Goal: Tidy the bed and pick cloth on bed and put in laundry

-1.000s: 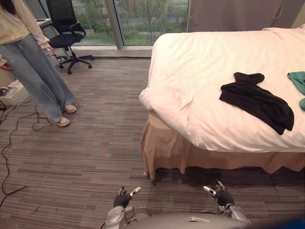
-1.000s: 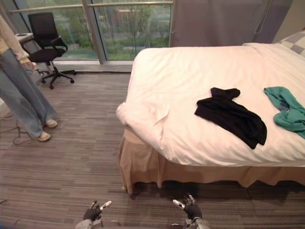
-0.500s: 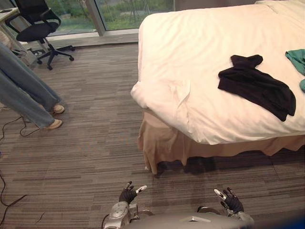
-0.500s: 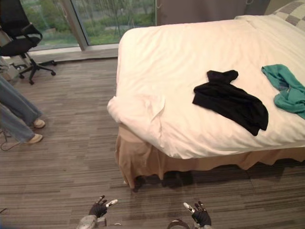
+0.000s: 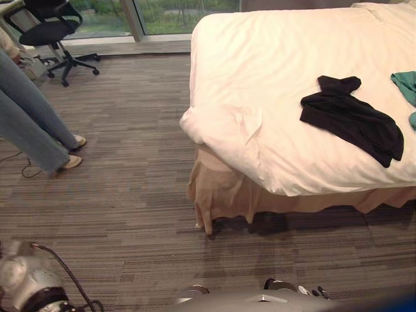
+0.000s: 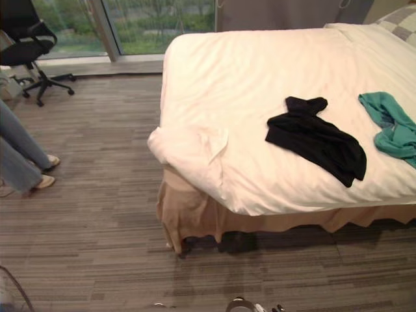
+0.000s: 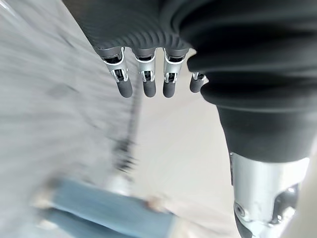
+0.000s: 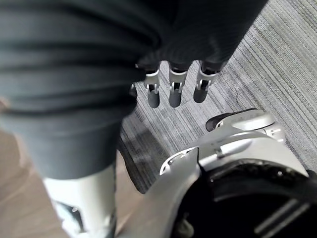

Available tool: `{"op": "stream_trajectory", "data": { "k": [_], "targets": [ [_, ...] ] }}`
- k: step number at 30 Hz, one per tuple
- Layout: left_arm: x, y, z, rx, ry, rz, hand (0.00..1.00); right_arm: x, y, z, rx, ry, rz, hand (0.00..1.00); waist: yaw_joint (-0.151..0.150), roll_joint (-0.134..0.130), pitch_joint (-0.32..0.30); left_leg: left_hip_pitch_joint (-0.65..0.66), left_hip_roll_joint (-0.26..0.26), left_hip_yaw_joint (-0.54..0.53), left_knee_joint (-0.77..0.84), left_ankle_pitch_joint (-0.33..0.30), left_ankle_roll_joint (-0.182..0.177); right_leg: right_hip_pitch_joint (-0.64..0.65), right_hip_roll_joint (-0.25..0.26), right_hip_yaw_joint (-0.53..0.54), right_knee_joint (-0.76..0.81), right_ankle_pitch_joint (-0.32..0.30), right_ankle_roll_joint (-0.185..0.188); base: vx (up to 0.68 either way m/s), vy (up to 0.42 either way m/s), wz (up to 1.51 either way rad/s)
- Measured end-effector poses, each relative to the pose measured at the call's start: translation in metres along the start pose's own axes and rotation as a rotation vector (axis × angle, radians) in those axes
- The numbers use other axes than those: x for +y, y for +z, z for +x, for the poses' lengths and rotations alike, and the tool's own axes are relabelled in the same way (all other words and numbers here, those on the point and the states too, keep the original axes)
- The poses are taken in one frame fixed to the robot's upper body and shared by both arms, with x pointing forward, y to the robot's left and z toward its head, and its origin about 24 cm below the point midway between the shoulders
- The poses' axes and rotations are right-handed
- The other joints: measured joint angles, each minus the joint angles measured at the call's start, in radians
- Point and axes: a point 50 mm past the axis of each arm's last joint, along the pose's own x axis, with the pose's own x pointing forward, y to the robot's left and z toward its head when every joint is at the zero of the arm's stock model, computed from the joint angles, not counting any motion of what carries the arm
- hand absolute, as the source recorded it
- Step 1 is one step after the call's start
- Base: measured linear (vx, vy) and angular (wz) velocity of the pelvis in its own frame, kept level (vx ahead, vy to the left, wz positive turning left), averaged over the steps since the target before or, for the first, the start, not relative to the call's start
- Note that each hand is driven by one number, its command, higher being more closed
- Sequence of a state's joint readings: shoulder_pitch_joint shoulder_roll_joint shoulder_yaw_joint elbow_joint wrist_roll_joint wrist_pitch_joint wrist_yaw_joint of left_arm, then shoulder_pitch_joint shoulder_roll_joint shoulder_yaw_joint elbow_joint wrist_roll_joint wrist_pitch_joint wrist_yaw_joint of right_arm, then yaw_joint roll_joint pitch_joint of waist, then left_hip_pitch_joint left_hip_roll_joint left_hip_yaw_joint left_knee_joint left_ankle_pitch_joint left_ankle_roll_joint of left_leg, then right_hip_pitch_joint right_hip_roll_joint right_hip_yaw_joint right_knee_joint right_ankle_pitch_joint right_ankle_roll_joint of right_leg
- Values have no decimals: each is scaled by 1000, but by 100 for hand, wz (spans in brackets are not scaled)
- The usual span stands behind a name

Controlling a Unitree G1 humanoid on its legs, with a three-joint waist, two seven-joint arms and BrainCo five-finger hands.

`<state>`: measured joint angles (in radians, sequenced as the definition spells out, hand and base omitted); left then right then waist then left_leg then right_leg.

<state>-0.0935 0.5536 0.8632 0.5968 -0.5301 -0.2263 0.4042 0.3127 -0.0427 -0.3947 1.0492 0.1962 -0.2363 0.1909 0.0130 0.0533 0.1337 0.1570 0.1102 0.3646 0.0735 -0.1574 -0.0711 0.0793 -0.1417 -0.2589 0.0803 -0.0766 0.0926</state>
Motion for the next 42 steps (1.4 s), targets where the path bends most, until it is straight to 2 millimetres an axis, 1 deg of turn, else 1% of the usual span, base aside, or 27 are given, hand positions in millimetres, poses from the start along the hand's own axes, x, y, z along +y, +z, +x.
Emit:
{"op": "stream_trajectory", "data": {
  "k": [1, 2, 4, 5, 6, 8, 10, 12, 14, 15, 16, 17, 19, 21, 22, 24, 27, 28, 32, 33, 35, 36, 37, 38, 39, 40, 42],
  "targets": [
    [-24, 18, 1, -97, -117, 79, 0, -1, 0, -1, -9, -1, 3, 0, 3, 7, -6, 1, 3, -1, -1, 0, -1, 4, 3, -3, -4, 0, 0, 49, -41, 2],
    [-34, 24, 0, -136, -164, 126, 0, -2, 0, -2, -15, -3, 2, 0, 3, 9, -9, 1, 3, -1, -1, 0, -1, 4, 3, -2, -5, 0, 0, 34, -25, 1],
    [-78, 42, -13, -294, -347, 276, 0, -5, 0, -4, -25, -10, 11, 0, 0, 13, -17, 1, 0, 2, -1, 0, -1, 8, 2, 0, -6, 0, 0, 32, 1, -3],
    [-96, 48, -20, -356, -413, 337, 0, -6, -1, -5, -25, -14, 21, 0, -1, 16, -16, 1, 0, 4, 0, 0, -1, 6, 1, 1, -6, 0, 0, 19, 7, -5],
    [-107, 51, -26, -402, -452, 380, 0, -6, -2, -5, -24, -16, 26, 0, -2, 19, -14, 0, -1, 7, 2, 0, -2, 4, 1, 3, -5, 0, 0, -18, 0, -10],
    [-148, 54, -58, -547, -615, 495, 0, -6, -1, -4, -28, -13, 37, 0, -9, 17, -10, -37, 4, 11, 60, -15, -13, -41, 1, 31, 35, -10, -8, -45, -15, -21],
    [-166, 54, -72, -592, -683, 523, 0, -4, 5, -1, -41, -3, 33, 0, -24, 19, -2, -72, 12, 13, 102, -33, -11, -79, 1, 45, 78, -24, -12, -32, -17, -22],
    [-190, 54, -89, -633, -730, 554, 0, 0, 10, 2, -53, 10, 30, 0, -51, 5, 24, -108, 12, 24, 131, -35, -10, -149, -4, 75, 152, -50, -19, -88, -32, -26],
    [-202, 52, -100, -662, -761, 588, 0, -1, 13, 2, -60, 9, 28, 0, -63, -6, 47, -118, 15, 44, 142, -40, -9, -197, -5, 100, 211, -73, -23, -86, -51, -33],
    [-208, 51, -106, -668, -779, 596, 0, -3, 14, 2, -63, 7, 23, 0, -75, -5, 48, -137, 17, 50, 152, -51, -5, -233, -6, 109, 243, -86, -25, -84, -54, -36],
    [-217, 50, -116, -686, -796, 597, 0, -3, 18, 3, -75, 12, 18, 0, -80, -6, 56, -165, 18, 65, 169, -58, -4, -283, -13, 122, 289, -101, -29, -56, -40, -22],
    [-223, 51, -122, -691, -806, 584, 0, -2, 22, 4, -87, 21, 13, 0, -82, -6, 66, -179, 19, 68, 182, -62, -4, -303, -18, 131, 309, -107, -30, -69, -41, -21],
    [-245, 52, -148, -743, -873, 579, 0, 4, 41, 8, -147, 57, -4, 0, -95, -6, 108, -230, 24, 89, 229, -79, -1, -380, -36, 150, 385, -135, -31, -91, -45, -11],
    [-257, 53, -163, -779, -893, 605, 0, 16, 63, 14, -218, 100, -35, 0, -110, -8, 133, -280, 28, 101, 278, -94, -1, -447, -42, 172, 449, -151, -37, -64, -35, -13],
    [-260, 54, -167, -784, -897, 608, 0, 19, 70, 15, -238, 113, -45, 0, -113, -9, 140, -294, 30, 108, 291, -96, 0, -465, -42, 178, 462, -153, -39, -45, -29, -16],
    [-275, 65, -182, -822, -881, 599, 0, 30, 96, 18, -325, 152, -56, 0, -118, -9, 177, -341, 41, 126, 339, -97, -1, -522, -46, 193, 503, -155, -43, -50, -36, -10],
    [-286, 75, -192, -866, -867, 622, 0, 39, 118, 18, -399, 191, -76, 0, -125, -11, 205, -389, 62, 151, 385, -101, 2, -569, -45, 195, 529, -155, -44, -54, -38, -2],
    [-289, 79, -193, -866, -856, 633, 0, 43, 126, 19, -421, 203, -79, 0, -129, -13, 220, -408, 70, 153, 403, -103, 2, -583, -42, 195, 535, -155, -44, -59, -39, 0],
    [-298, 92, -195, -860, -810, 665, 0, 51, 145, 18, -486, 251, -65, 0, -131, -21, 261, -491, 101, 163, 462, -125, 11, -660, -33, 195, 561, -152, -50, -93, -42, -1],
    [-302, 96, -194, -845, -799, 677, 100, 53, 153, 17, -508, 263, -48, 0, -131, -25, 270, -532, 111, 162, 487, -127, 15, -692, -31, 194, 568, -147, -55, -106, -42, 2],
    [-307, 98, -190, -814, -784, 710, 100, 58, 163, 17, -542, 286, -21, 0, -133, -28, 291, -575, 128, 154, 513, -134, 20, -720, -21, 189, 567, -135, -59, -101, -40, 2],
    [-310, 101, -187, -805, -770, 756, 100, 65, 173, 16, -573, 313, 15, 0, -132, -39, 315, -599, 138, 146, 531, -138, 22, -735, -14, 185, 566, -127, -62, -83, -30, 1],
    [-312, 102, -187, -812, -767, 785, 100, 69, 177, 15, -587, 328, 26, 0, -133, -44, 325, -608, 140, 143, 534, -138, 23, -741, -14, 184, 567, -123, -63, -96, -29, 1],
    [-314, 106, -187, -837, -777, 855, 100, 74, 186, 14, -612, 351, 62, 0, -131, -47, 329, -642, 149, 139, 548, -142, 28, -768, -8, 182, 564, -113, -64, -86, -22, 1],
    [-317, 113, -189, -866, -779, 885, 100, 79, 195, 13, -633, 373, 92, 0, -128, -49, 330, -679, 157, 133, 565, -144, 32, -796, -3, 181, 562, -102, -65, -83, -17, 1],
    [-318, 117, -189, -876, -774, 895, 100, 82, 199, 13, -641, 383, 102, 0, -127, -49, 330, -694, 159, 131, 573, -145, 34, -807, -2, 180, 562, -98, -66, -60, -6, 3],
    [-326, 127, -191, -883, -795, 921, 100, 93, 215, 11, -670, 423, 135, 0, -125, -43, 344, -716, 168, 122, 605, -153, 45, -815, 0, 177, 564, -91, -64, -61, 5, 2]
  ]
}}
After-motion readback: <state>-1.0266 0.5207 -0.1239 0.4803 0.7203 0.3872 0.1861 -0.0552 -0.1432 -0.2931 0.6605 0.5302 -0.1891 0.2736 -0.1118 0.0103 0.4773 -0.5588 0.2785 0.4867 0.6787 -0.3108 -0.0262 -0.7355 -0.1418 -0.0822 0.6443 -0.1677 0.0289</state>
